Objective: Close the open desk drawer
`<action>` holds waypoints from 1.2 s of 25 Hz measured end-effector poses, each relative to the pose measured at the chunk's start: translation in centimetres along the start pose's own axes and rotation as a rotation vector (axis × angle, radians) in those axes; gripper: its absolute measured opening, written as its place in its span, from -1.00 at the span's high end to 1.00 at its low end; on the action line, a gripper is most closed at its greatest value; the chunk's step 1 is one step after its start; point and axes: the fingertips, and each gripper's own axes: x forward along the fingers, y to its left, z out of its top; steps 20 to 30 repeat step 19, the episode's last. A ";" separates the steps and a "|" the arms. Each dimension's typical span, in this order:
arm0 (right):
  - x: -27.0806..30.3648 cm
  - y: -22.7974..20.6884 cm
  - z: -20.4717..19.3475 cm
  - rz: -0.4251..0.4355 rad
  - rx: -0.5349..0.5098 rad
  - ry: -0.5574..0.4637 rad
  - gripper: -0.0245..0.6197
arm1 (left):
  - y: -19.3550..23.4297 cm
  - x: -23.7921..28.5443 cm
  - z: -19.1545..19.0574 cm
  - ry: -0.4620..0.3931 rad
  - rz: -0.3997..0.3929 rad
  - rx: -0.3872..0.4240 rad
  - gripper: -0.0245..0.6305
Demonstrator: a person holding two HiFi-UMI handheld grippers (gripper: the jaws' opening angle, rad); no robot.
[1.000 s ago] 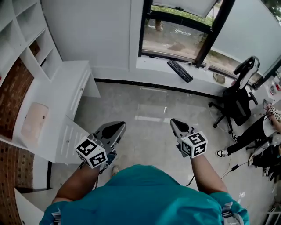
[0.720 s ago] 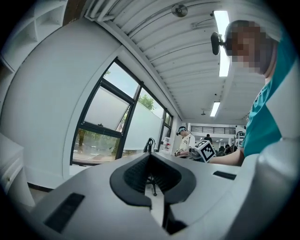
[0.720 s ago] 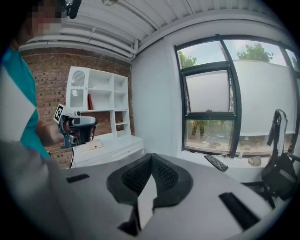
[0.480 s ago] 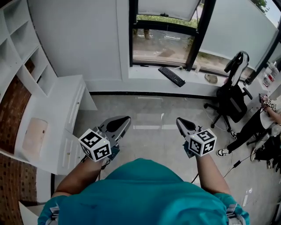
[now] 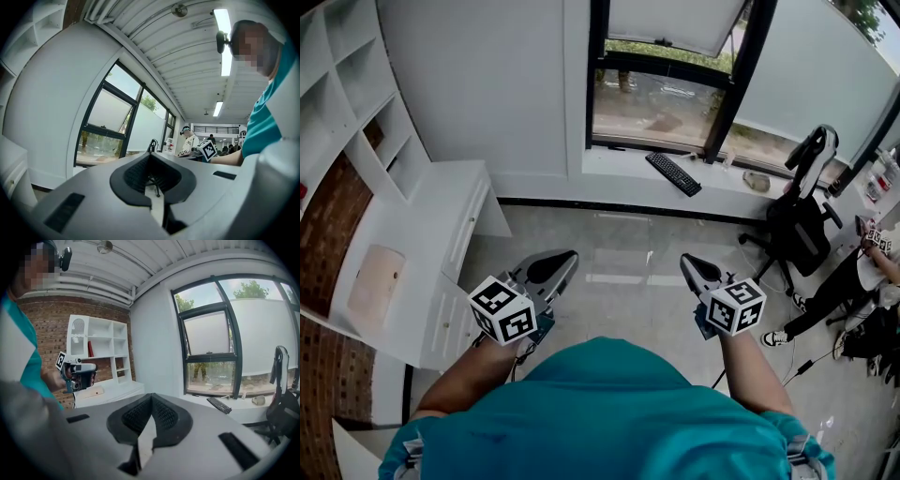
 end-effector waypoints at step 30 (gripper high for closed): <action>0.4 0.8 -0.1 0.023 -0.034 0.016 0.86 | 0.3 -0.9 -0.3 -0.008 0.026 -0.014 0.88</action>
